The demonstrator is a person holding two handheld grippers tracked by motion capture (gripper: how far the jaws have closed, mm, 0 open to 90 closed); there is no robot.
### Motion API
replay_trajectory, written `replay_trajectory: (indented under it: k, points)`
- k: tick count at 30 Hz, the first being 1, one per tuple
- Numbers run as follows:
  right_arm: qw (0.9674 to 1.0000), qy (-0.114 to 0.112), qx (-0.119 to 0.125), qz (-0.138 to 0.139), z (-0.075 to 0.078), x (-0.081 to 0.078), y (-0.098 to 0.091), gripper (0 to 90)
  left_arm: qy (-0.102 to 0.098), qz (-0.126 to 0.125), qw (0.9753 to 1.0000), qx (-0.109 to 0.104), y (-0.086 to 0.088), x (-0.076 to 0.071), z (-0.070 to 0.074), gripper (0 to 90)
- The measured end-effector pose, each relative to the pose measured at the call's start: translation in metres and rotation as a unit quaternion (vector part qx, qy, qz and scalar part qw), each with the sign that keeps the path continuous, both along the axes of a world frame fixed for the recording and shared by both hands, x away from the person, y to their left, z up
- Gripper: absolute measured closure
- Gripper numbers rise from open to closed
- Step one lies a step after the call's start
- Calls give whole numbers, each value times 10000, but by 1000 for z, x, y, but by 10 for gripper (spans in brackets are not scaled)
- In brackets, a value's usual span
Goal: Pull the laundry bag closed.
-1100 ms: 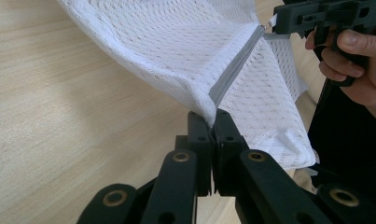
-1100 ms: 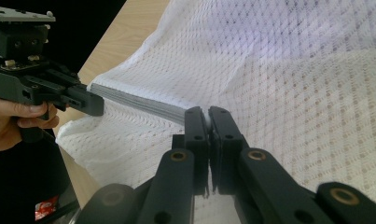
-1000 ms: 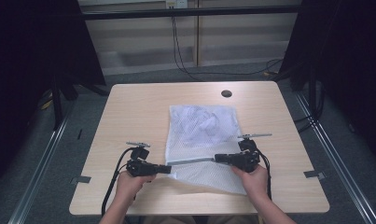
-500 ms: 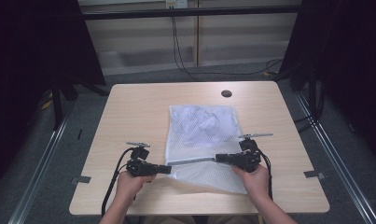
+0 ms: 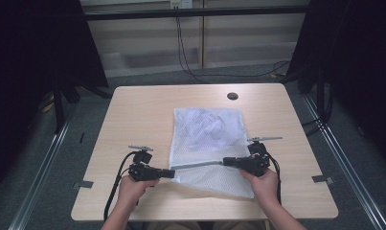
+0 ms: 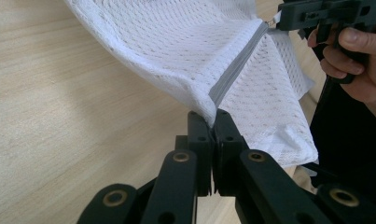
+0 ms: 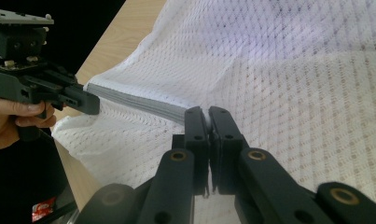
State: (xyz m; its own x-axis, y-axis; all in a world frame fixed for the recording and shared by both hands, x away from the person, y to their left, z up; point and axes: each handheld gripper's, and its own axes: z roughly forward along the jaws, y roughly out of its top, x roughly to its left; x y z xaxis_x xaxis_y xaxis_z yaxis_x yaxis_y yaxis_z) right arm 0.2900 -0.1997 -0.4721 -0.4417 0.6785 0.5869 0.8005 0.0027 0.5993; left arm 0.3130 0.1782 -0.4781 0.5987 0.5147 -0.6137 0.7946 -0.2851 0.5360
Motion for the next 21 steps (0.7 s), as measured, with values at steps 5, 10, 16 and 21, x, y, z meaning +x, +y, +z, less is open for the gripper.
replay_trajectory:
  k: [5,10,16,21]
  points:
    - [10000,32,-7,-22,-1,0,0,868,23,16,10000,7,-2,-1,0,882]
    - [10000,13,-23,-44,-1,0,-2,867,-7,1,10000,86,0,0,0,882]
    - [10000,46,5,-47,-1,-1,-5,867,29,-6,10000,47,0,0,0,882]
    - [9999,48,-45,-83,-1,-1,-7,867,7,-1,10000,77,0,0,0,882]
